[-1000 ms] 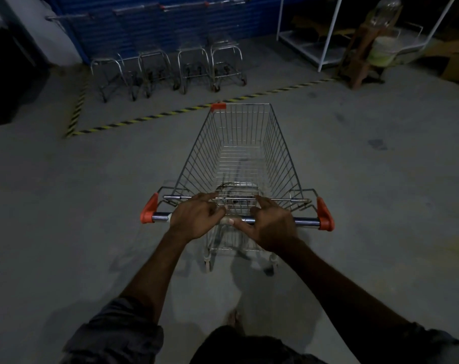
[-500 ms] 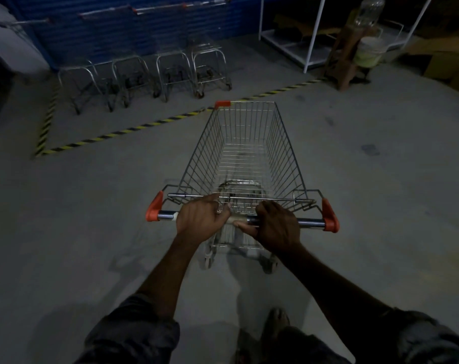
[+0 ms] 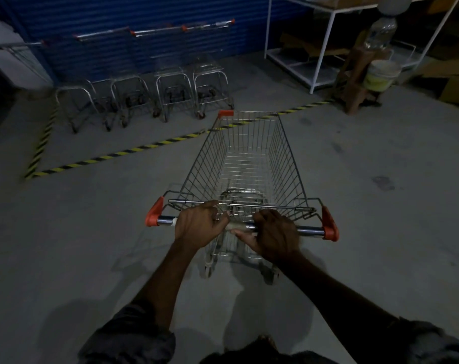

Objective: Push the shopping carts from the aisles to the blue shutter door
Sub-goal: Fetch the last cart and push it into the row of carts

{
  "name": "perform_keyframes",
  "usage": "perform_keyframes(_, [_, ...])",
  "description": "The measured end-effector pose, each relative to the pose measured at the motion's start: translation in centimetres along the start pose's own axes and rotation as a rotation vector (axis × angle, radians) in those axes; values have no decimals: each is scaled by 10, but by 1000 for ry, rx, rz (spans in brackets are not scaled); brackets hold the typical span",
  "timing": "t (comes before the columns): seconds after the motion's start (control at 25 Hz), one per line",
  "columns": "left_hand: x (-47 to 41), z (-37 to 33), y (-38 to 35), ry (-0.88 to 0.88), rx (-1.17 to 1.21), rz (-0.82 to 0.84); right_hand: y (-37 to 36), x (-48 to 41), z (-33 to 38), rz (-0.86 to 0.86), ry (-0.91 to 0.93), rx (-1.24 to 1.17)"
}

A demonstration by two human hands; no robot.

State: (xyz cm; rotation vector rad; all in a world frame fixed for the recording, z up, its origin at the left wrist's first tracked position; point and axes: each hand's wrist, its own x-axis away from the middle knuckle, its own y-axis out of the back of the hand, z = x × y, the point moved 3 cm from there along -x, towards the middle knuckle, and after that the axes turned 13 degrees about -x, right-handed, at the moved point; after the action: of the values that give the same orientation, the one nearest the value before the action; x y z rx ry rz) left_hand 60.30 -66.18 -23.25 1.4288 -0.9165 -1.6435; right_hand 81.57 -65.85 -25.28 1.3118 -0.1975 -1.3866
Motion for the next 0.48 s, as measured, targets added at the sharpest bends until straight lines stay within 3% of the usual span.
perform_keyframes(0.28, [-111, -19, -46, 12, -24, -124, -39, -106, -93, 53, 68, -89])
perform_keyframes(0.48, [-195, -11, -96, 9, 6, -186, -74, -197, -152, 467, -67, 13])
